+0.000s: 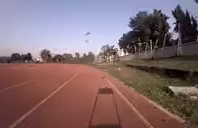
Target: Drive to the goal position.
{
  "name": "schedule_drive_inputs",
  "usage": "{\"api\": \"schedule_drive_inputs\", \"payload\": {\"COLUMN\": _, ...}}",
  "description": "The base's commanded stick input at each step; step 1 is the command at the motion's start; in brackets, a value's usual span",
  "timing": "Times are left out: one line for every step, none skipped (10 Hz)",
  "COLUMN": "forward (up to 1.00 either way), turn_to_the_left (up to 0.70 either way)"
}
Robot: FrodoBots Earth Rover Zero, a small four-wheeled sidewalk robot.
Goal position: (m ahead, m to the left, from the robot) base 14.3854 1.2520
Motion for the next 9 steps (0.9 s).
{"api": "schedule_drive_inputs", "payload": {"forward": 0.70, "turn_to_the_left": 0.14}}
{"api": "schedule_drive_inputs", "payload": {"forward": 0.70, "turn_to_the_left": 0.14}}
{"api": "schedule_drive_inputs", "payload": {"forward": 0.70, "turn_to_the_left": 0.14}}
{"api": "schedule_drive_inputs", "payload": {"forward": 0.70, "turn_to_the_left": 0.14}}
{"api": "schedule_drive_inputs", "payload": {"forward": 0.70, "turn_to_the_left": 0.14}}
{"api": "schedule_drive_inputs", "payload": {"forward": 0.70, "turn_to_the_left": 0.09}}
{"api": "schedule_drive_inputs", "payload": {"forward": 0.70, "turn_to_the_left": 0.00}}
{"api": "schedule_drive_inputs", "payload": {"forward": 0.70, "turn_to_the_left": 0.00}}
{"api": "schedule_drive_inputs", "payload": {"forward": 0.70, "turn_to_the_left": 0.00}}
